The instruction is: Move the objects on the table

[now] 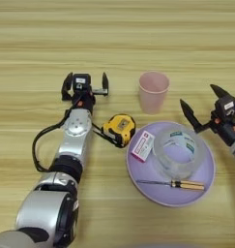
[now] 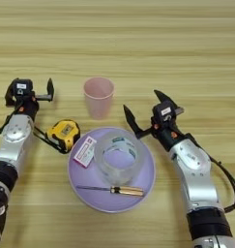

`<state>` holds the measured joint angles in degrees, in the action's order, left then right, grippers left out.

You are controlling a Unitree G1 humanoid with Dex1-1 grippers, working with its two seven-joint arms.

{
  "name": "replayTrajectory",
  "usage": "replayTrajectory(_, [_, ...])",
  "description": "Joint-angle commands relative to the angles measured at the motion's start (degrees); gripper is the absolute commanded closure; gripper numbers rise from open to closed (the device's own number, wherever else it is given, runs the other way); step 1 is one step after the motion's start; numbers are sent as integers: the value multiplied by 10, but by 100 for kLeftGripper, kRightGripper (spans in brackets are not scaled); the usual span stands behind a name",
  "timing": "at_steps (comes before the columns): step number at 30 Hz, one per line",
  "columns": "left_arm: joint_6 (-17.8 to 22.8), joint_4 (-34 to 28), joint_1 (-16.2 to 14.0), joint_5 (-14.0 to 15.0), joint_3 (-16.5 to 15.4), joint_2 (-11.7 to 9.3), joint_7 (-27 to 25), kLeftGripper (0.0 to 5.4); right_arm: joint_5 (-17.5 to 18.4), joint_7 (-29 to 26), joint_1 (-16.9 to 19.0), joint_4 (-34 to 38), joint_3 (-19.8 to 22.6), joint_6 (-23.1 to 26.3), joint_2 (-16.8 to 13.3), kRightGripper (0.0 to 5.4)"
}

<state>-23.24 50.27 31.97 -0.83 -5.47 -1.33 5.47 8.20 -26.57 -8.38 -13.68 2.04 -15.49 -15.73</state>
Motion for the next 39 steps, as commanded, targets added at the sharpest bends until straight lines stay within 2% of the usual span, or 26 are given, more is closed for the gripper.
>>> replayTrajectory(1, [-1, 4, 3, -1, 2, 0, 1, 0, -7, -1, 4, 7, -3, -1, -4, 4])
replayTrajectory(13, [-2, 4, 3, -1, 1, 0, 2, 0, -10, 56, -20, -23, 37, 1, -5, 4])
replayTrajectory(19, [-1, 2, 2, -2, 2, 1, 3, 0, -12, 42, -14, -17, 25, 0, -4, 4])
replayTrajectory(23, [0, 2, 2, -4, 3, 3, 6, 0, 2, 18, -9, -7, 15, 9, -2, 4])
replayTrajectory(34, [2, 4, 5, -10, 8, 12, 17, 0, 75, -70, 20, 91, -20, 121, -2, 4])
replayTrajectory(36, [2, 5, 5, -11, 8, 13, 18, 0, 80, -77, 20, 106, -27, 144, -3, 4])
replayTrajectory(39, [2, 7, 6, -12, 7, 13, 18, 0, 65, -79, 13, 112, -38, 158, -6, 4])
